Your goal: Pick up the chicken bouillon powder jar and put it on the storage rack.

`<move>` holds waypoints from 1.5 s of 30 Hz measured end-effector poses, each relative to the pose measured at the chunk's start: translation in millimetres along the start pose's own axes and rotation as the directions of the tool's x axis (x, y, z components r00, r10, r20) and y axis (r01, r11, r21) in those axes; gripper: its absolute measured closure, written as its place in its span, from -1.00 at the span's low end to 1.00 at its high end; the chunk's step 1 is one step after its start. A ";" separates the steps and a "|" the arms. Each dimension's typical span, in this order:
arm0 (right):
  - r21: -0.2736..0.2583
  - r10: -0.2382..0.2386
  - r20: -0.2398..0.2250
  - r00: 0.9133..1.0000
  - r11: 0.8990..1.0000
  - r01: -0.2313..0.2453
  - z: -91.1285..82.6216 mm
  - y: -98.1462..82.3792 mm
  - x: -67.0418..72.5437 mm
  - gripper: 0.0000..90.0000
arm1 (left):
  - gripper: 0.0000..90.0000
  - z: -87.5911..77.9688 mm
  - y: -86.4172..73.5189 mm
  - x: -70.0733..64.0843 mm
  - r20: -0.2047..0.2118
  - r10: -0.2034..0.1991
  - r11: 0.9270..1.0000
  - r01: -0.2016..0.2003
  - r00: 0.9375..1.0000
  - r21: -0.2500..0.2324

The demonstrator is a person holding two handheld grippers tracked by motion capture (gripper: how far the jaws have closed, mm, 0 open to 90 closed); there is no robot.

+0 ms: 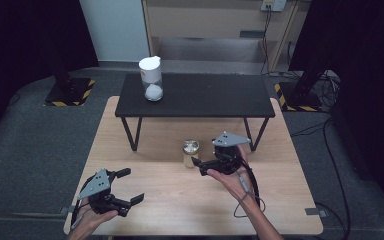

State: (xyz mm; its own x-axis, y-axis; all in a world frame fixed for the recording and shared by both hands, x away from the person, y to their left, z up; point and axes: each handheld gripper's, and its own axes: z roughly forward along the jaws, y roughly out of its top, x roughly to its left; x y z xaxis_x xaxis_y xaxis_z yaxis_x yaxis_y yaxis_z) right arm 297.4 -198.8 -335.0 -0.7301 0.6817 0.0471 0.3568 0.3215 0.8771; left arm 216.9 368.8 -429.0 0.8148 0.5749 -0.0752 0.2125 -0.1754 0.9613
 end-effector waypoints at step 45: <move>0.148 0.030 0.074 0.997 0.988 -0.040 85.2 14.7 -0.9 -0.77 | -0.98 0.4 0.1 1.0 0.011 0.000 1.000 0.000 1.000 0.003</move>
State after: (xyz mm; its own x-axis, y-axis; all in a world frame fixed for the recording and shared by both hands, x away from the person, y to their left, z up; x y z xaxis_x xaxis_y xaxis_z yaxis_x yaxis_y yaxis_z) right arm 353.0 -138.6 -362.9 -0.6740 0.7378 0.0376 0.4684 0.3875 0.7940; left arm 217.9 369.0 -429.1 0.8208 0.5658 -0.0781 0.2137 -0.1775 0.9606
